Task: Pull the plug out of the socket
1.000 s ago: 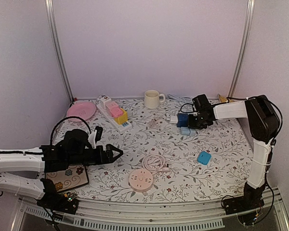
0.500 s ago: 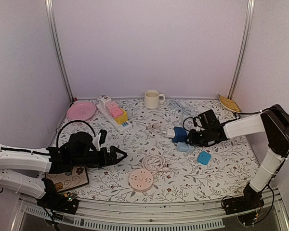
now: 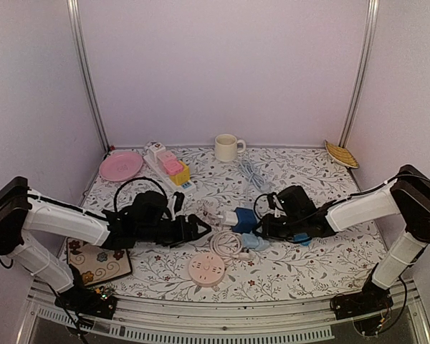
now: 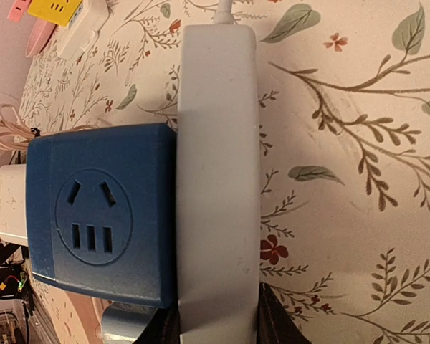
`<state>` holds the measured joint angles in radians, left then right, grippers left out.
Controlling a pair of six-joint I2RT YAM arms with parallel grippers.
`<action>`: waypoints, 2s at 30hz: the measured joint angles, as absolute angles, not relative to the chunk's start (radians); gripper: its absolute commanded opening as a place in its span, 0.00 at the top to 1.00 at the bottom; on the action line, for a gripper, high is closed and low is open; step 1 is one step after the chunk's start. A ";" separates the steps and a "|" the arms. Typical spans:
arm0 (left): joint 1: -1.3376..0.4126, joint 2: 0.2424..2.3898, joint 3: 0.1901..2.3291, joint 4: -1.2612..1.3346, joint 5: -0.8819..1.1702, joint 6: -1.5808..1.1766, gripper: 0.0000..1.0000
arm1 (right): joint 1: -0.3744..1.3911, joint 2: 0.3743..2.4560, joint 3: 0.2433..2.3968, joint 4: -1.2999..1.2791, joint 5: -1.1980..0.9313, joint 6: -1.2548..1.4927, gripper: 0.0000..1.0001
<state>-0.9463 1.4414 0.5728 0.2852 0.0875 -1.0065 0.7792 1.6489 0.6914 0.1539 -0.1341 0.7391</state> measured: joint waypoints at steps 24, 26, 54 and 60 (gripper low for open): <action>-0.949 1.777 0.854 0.376 0.098 -1.114 0.63 | 0.928 1.636 0.647 0.229 0.049 0.902 0.92; -0.949 1.785 0.860 0.372 0.097 -1.115 0.71 | 0.929 1.632 0.646 0.224 0.054 0.902 0.92; -0.965 1.853 0.931 0.384 0.124 -1.139 1.00 | 0.935 1.417 0.603 0.061 0.104 0.822 0.00; -0.981 1.865 0.943 0.385 0.123 -1.142 1.00 | 0.935 1.443 0.672 0.031 0.124 0.788 0.01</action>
